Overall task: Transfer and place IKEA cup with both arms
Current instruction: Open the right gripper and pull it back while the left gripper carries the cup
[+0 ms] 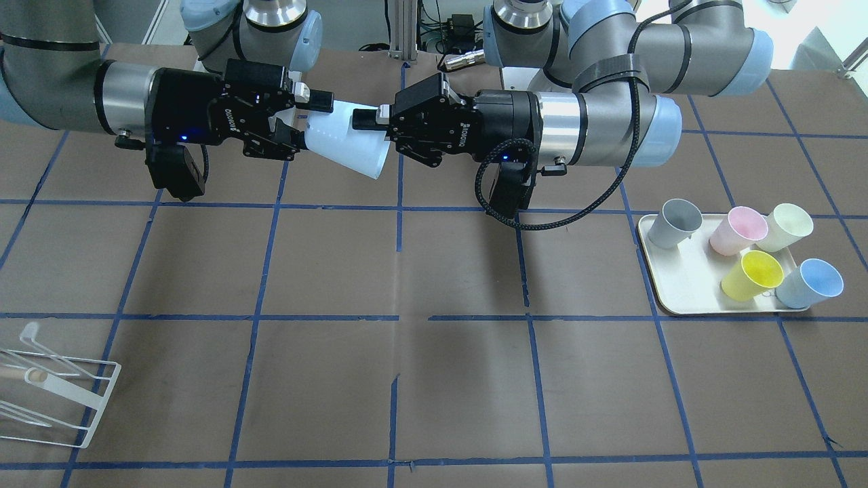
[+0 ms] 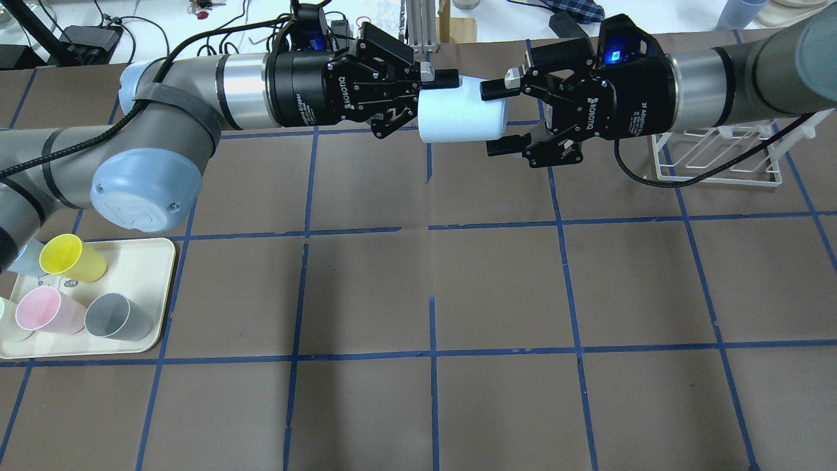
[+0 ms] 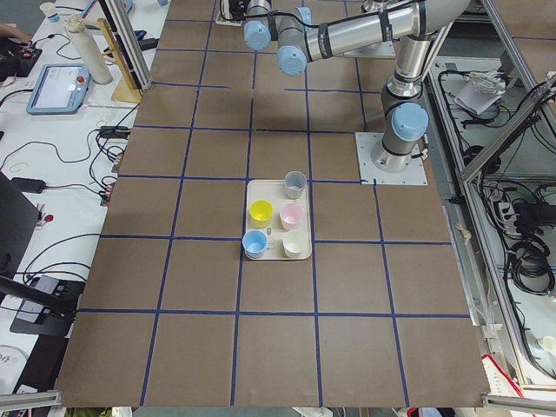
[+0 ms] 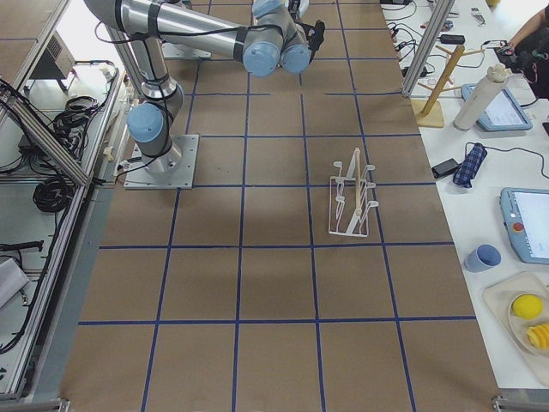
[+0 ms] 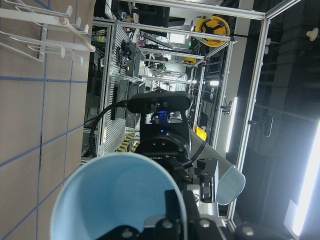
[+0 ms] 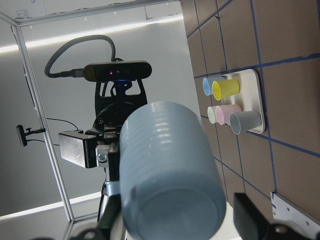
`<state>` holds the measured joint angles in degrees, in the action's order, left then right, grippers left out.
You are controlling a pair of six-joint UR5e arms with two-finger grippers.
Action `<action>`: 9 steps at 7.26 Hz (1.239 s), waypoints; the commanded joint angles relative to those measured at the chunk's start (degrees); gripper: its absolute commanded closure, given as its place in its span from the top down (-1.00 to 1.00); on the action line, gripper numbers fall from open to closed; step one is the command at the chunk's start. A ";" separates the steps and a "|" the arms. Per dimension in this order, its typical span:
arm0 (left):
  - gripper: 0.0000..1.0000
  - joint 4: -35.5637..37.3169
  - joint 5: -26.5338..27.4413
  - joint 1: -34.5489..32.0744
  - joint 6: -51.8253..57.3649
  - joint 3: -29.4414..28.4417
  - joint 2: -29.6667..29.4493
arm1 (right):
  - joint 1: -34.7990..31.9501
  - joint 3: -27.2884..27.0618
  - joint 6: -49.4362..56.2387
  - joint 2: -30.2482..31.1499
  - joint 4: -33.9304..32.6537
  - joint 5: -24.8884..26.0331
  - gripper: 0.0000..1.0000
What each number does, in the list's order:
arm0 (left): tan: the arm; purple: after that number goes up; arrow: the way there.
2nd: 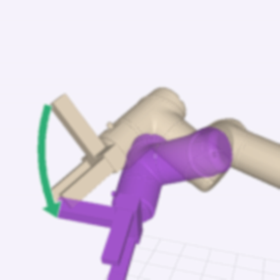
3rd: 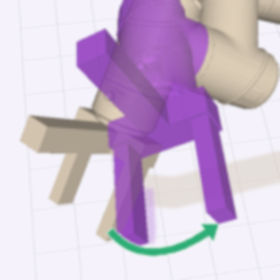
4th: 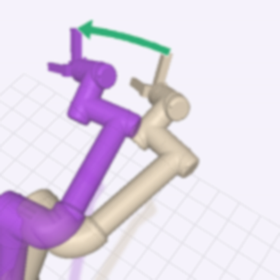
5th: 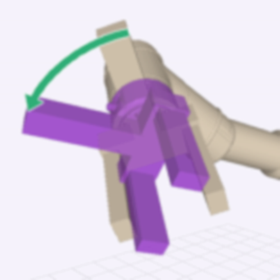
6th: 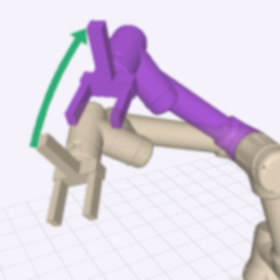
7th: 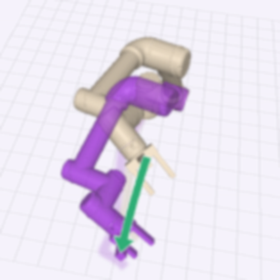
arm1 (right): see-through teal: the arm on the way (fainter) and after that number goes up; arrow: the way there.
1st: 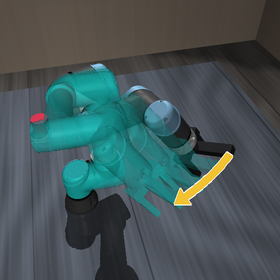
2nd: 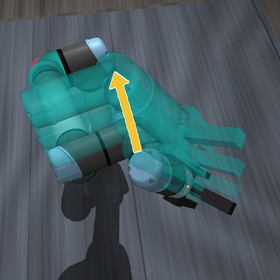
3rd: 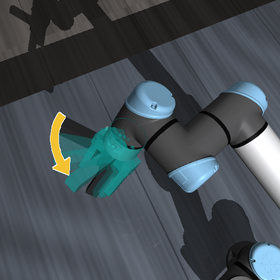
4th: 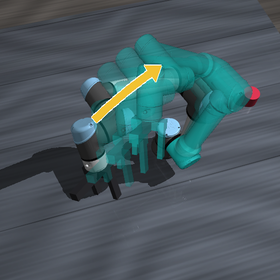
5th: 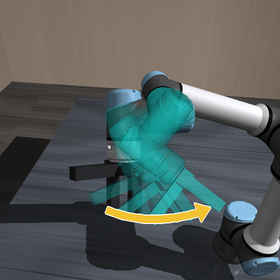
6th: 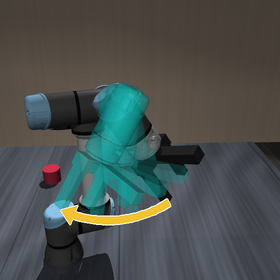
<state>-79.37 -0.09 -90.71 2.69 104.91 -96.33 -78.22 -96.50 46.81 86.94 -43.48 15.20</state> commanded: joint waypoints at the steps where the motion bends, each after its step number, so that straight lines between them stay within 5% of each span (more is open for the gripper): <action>1: -0.91 0.09 0.09 0.01 -0.14 0.03 0.27 | -0.18 0.08 -0.22 -0.02 -0.03 0.00 1.00; 4: -1.00 0.00 4.10 1.93 -0.22 -0.58 0.53 | -0.18 0.08 -0.22 -0.02 -0.12 0.00 1.00; 5: -1.00 1.48 12.49 4.38 -4.05 -1.19 0.27 | -0.18 0.08 -0.22 -0.02 -0.12 0.00 1.00; 7: -1.00 3.34 18.08 7.03 -7.41 -1.63 1.14 | -0.18 0.08 -0.22 -0.02 -0.21 0.00 1.00; 8: -1.00 4.21 27.68 6.95 -10.48 -3.55 1.67 | -0.18 0.08 -0.14 -0.10 -0.21 0.00 1.00; 9: -1.00 3.18 31.17 7.04 -11.03 -6.61 1.24 | -0.18 0.08 -0.05 -0.10 -0.12 -0.35 1.00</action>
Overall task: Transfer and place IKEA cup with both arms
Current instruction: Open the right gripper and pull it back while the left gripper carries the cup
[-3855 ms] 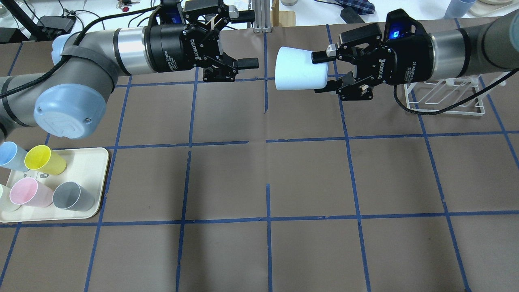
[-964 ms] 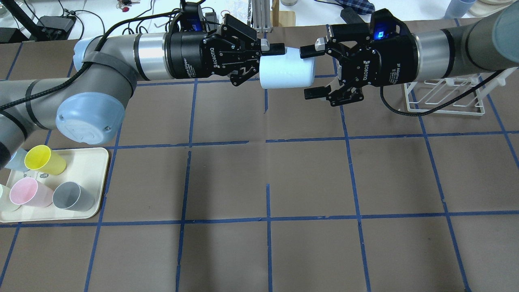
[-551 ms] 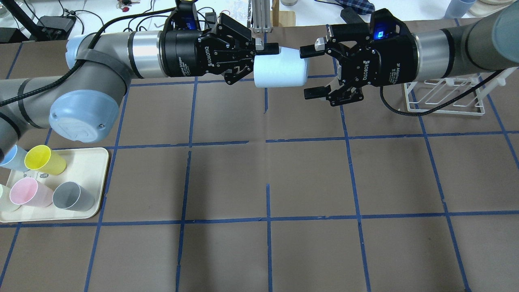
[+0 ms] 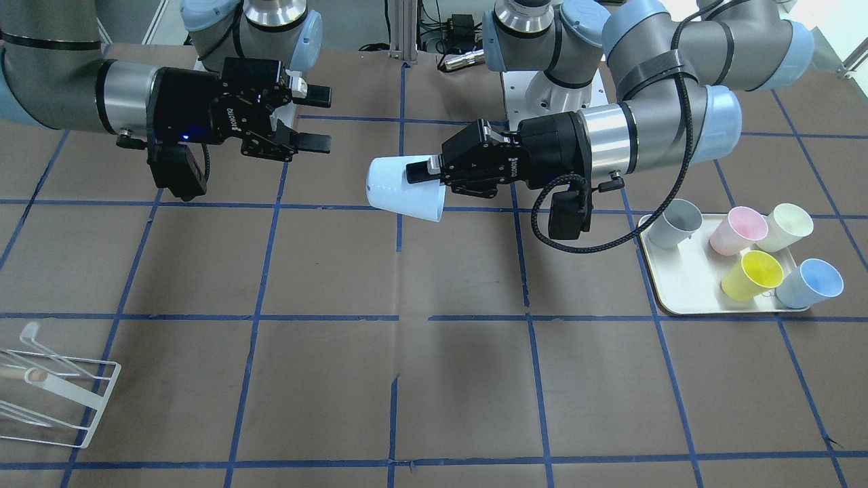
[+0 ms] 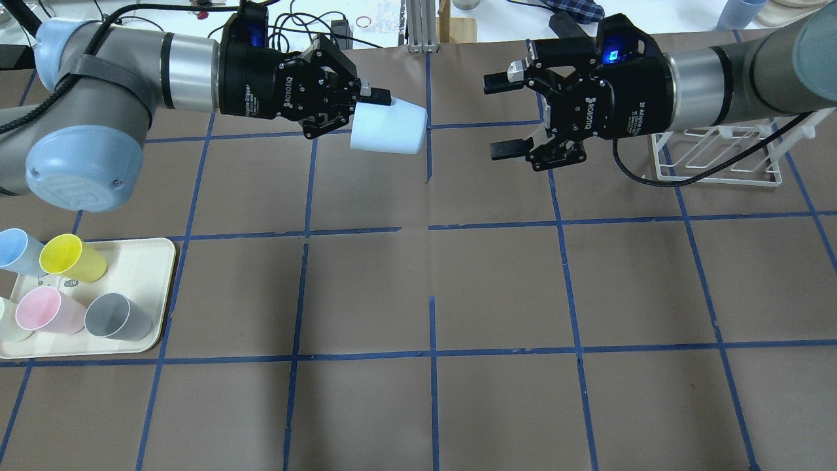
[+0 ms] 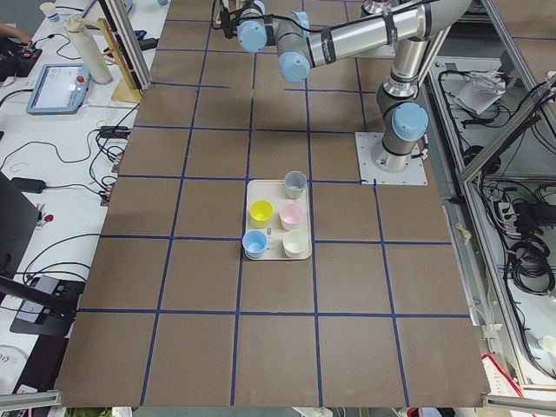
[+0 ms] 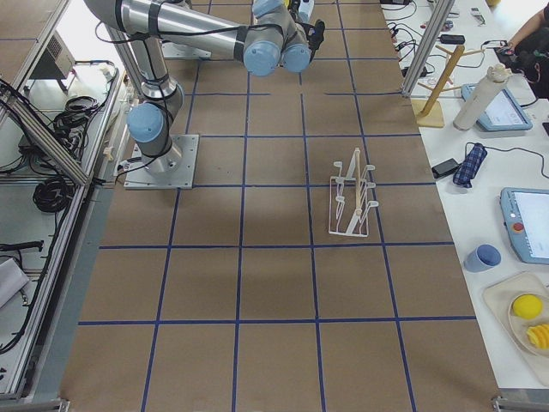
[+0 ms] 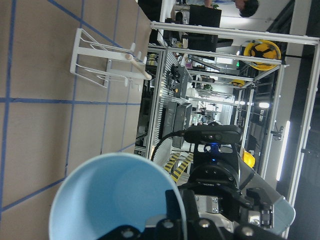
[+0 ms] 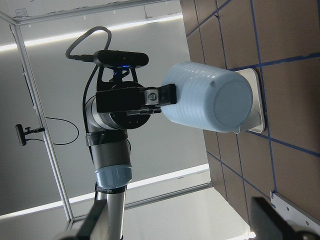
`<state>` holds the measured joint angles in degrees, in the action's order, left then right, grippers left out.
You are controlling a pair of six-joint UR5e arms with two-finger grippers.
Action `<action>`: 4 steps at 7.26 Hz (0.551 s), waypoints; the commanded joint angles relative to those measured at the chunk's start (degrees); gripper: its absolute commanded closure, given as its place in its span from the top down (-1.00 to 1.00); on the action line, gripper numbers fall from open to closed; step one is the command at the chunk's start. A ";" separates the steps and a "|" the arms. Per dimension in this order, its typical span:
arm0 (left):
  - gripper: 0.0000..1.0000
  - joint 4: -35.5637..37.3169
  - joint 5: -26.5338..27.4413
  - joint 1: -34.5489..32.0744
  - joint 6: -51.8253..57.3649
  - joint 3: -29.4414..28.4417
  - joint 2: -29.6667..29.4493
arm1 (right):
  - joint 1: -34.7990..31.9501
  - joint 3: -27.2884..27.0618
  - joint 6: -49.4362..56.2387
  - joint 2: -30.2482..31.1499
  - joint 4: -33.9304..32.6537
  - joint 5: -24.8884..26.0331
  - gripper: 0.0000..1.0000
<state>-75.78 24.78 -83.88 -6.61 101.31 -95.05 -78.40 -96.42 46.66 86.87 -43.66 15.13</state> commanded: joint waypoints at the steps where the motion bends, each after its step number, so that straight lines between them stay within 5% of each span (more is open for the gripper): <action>1: -1.00 -0.42 8.77 0.38 -1.74 -3.92 -0.74 | 0.00 -0.09 0.10 -0.21 -0.02 0.42 1.00; 2: -1.00 -0.24 13.58 0.47 -1.74 -4.45 -1.27 | -0.09 -0.09 0.10 -0.38 -0.80 0.86 1.00; 4: -1.00 -0.33 24.89 2.13 -1.57 -5.42 -1.62 | -0.09 0.17 -3.38 -0.38 -5.42 13.02 1.00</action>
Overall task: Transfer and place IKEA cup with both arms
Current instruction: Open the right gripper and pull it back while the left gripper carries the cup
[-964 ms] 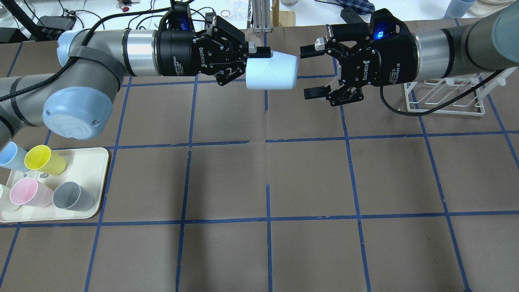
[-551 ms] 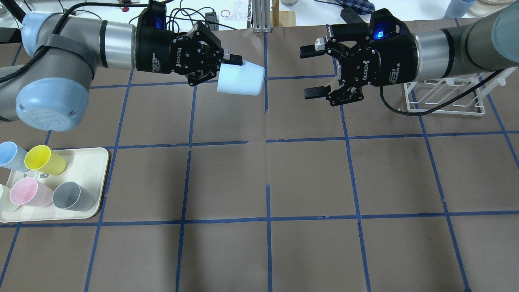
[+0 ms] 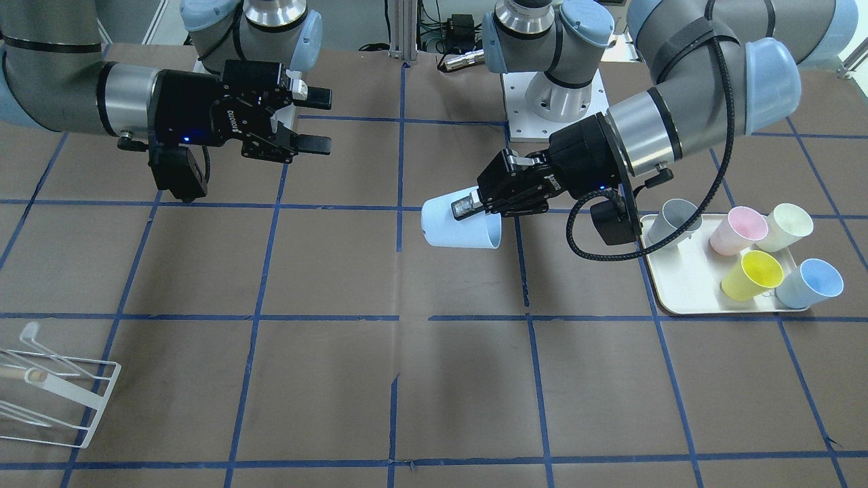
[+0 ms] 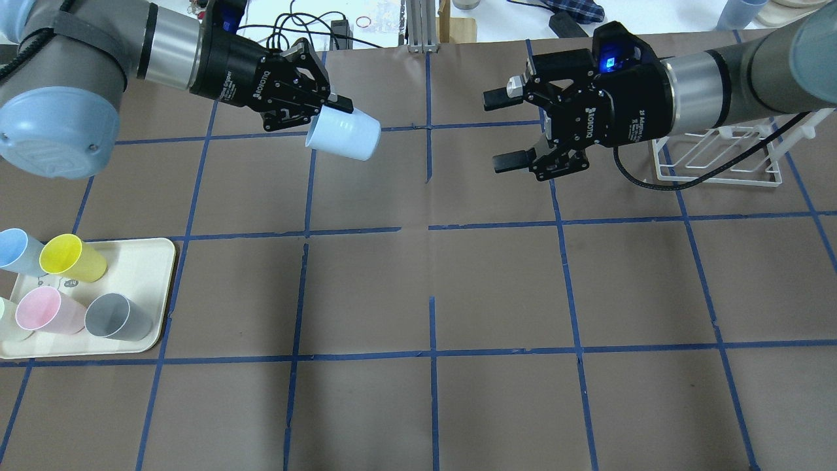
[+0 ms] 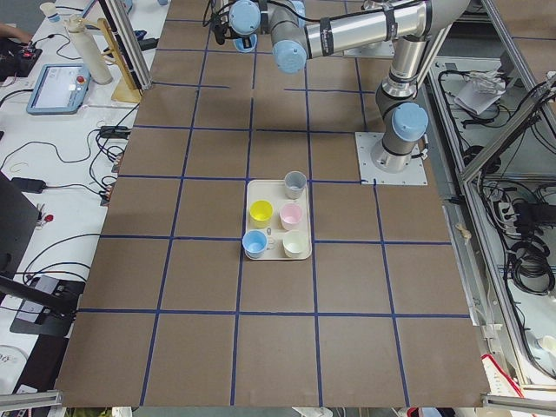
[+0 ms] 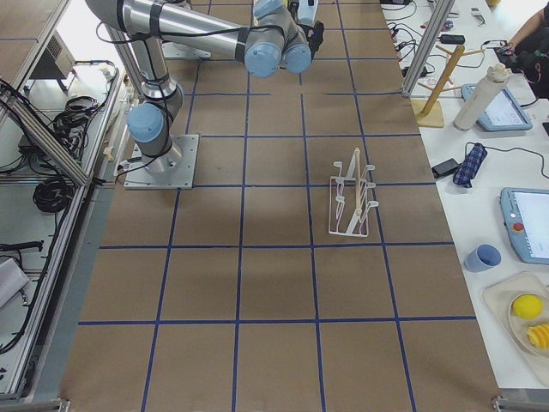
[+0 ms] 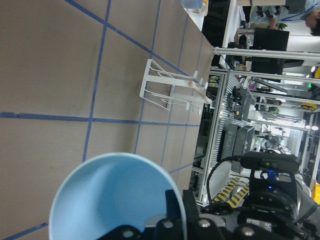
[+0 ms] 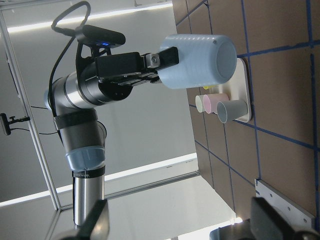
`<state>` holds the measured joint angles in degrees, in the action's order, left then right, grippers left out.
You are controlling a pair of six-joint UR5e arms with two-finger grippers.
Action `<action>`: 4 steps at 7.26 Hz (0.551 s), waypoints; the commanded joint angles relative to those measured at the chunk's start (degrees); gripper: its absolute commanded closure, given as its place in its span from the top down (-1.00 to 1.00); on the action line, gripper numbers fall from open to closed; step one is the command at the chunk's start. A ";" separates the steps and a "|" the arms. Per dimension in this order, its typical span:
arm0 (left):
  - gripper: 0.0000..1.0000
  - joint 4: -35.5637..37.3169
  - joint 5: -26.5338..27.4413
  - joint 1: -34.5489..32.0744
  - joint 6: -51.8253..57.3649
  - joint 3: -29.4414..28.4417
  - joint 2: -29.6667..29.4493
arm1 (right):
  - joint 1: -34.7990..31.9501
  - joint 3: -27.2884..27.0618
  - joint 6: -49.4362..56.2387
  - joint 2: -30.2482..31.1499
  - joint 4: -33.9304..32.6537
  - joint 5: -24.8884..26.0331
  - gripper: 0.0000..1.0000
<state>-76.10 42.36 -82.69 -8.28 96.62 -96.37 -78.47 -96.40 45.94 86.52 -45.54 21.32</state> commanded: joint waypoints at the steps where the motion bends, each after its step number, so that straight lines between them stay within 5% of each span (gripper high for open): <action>1: -1.00 -0.19 13.74 1.73 1.15 -1.08 -0.31 | -0.02 0.77 -9.57 0.05 -9.68 13.68 1.00; 4: -1.00 -2.65 36.93 5.41 18.40 -0.21 0.04 | -6.31 5.85 -27.77 -0.04 -23.68 36.70 1.00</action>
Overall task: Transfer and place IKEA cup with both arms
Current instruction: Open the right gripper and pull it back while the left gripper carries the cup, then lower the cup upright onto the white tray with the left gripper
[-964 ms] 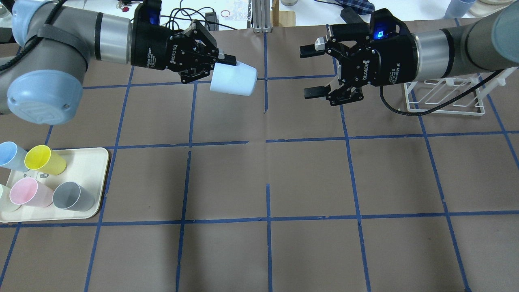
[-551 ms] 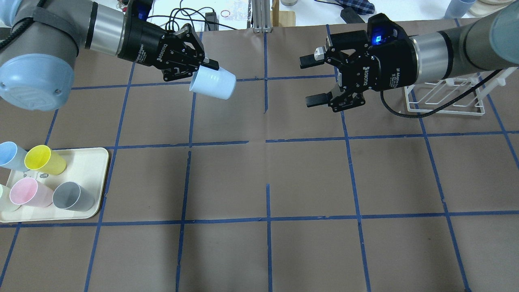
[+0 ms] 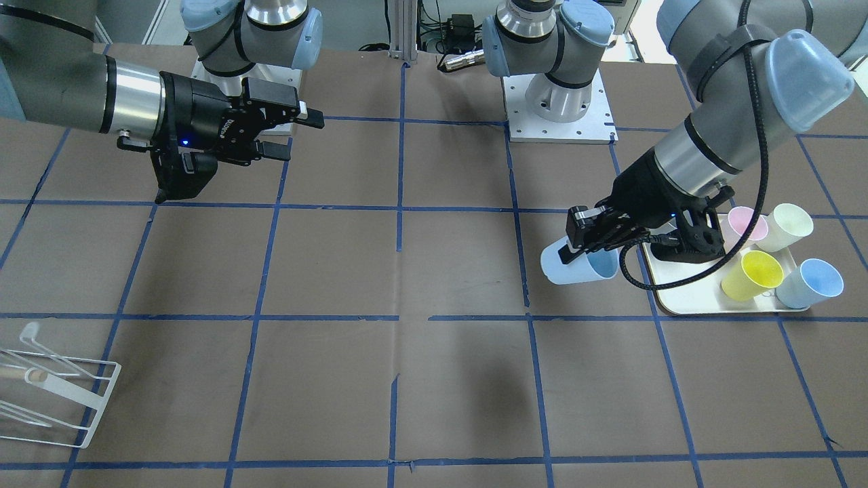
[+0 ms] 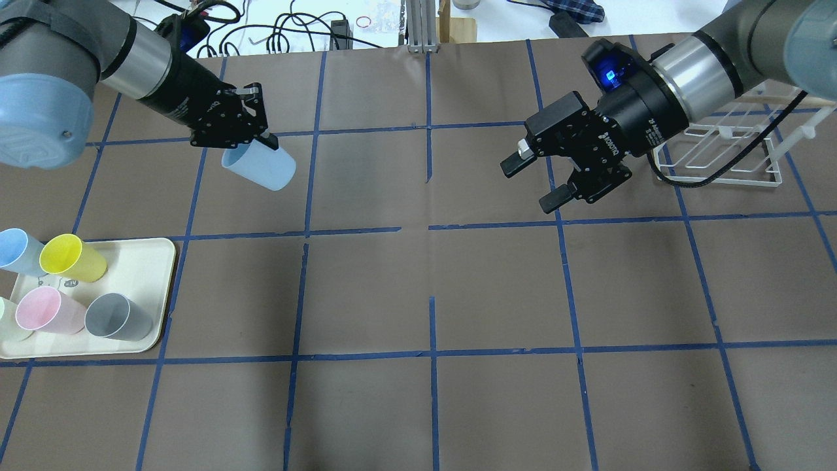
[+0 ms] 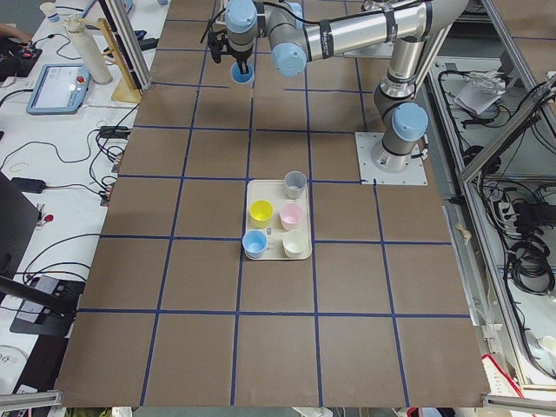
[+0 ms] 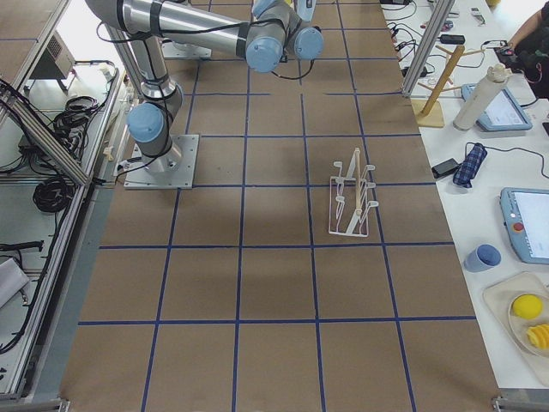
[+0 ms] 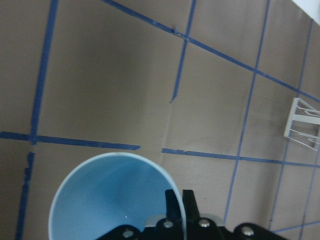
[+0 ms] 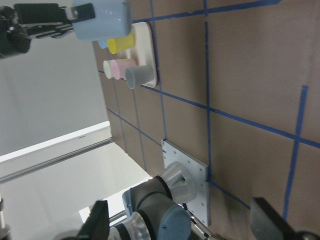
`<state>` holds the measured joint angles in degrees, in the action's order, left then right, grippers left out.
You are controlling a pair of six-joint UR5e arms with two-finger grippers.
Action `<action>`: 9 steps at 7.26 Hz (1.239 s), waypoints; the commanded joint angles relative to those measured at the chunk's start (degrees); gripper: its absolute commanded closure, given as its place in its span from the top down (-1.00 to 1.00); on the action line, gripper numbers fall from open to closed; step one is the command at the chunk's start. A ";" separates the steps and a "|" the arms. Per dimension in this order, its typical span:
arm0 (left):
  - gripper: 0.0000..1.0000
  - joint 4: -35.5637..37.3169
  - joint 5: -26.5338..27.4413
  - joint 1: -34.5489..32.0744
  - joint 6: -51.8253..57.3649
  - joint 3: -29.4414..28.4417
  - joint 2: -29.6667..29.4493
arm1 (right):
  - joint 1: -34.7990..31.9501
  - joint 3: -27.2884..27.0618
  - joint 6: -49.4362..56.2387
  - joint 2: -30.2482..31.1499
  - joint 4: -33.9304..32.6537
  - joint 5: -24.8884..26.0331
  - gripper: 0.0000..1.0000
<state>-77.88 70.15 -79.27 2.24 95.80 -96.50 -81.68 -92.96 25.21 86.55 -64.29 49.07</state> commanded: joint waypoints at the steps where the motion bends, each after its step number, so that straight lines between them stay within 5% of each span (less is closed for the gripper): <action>1: -1.00 -0.78 11.92 5.41 14.05 1.14 0.18 | -5.92 4.25 -13.28 -0.06 -8.88 18.42 1.00; 3: -1.00 -0.17 22.52 9.83 22.69 3.06 0.09 | -10.50 6.20 -20.52 -0.06 -18.45 40.45 1.00; 4: -1.00 3.84 23.10 11.58 26.81 6.12 0.35 | -11.74 6.29 -22.64 0.03 -20.16 45.53 1.00; 6: -1.00 16.14 23.11 17.64 32.03 14.12 -0.61 | -11.93 5.51 -28.00 -0.15 -26.56 46.11 1.00; 9: -1.00 17.50 22.84 18.28 32.04 14.94 -3.06 | -11.84 5.42 -28.20 0.03 -31.50 45.24 1.00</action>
<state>-60.82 93.03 -61.35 34.25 110.38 -98.25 -93.57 -87.48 -2.91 86.50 -94.18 94.84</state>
